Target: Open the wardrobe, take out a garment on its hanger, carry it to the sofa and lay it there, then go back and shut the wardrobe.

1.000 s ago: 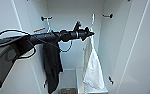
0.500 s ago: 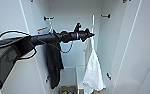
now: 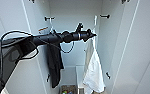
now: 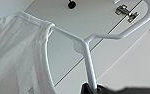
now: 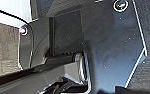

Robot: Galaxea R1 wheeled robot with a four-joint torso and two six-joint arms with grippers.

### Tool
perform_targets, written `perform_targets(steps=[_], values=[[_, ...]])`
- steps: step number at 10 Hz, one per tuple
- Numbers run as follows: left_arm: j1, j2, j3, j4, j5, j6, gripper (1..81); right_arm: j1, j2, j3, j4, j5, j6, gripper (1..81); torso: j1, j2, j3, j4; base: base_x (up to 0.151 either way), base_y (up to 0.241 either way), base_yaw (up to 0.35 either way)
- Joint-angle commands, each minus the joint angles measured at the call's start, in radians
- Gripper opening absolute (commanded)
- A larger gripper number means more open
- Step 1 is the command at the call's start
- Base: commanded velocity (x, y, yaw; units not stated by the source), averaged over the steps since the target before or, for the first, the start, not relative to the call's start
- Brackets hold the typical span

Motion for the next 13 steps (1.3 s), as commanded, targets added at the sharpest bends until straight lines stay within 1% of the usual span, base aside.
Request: perform_targets(steps=[1,2,5,9,13], values=[[-0.188,0.058,-0.041,0.03,-0.056,0.02,1.0,0.043,0.011,0.008,0.004,-0.057,-0.004,81.1,0.0,0.0,0.0,0.0,0.0,0.0,0.0],[-0.183,0.086,-0.06,0.03,-0.054,0.02,1.0,0.042,0.011,0.008,0.004,-0.057,-0.005,81.1,0.0,0.0,0.0,0.0,0.0,0.0,0.0],[-0.183,0.109,-0.062,0.03,-0.053,0.02,1.0,0.043,0.009,0.01,0.004,-0.057,-0.004,81.1,0.0,0.0,0.0,0.0,0.0,0.0,0.0],[-0.173,0.111,-0.054,0.028,-0.054,0.02,1.0,0.045,0.011,0.008,0.003,-0.057,-0.005,81.1,0.001,0.0,0.0,0.0,-0.088,0.0,0.0],[-0.167,0.109,-0.028,0.028,-0.056,0.02,1.0,0.04,0.008,0.008,0.006,-0.057,-0.005,81.1,0.001,0.0,0.0,0.0,-0.121,0.0,0.0]])
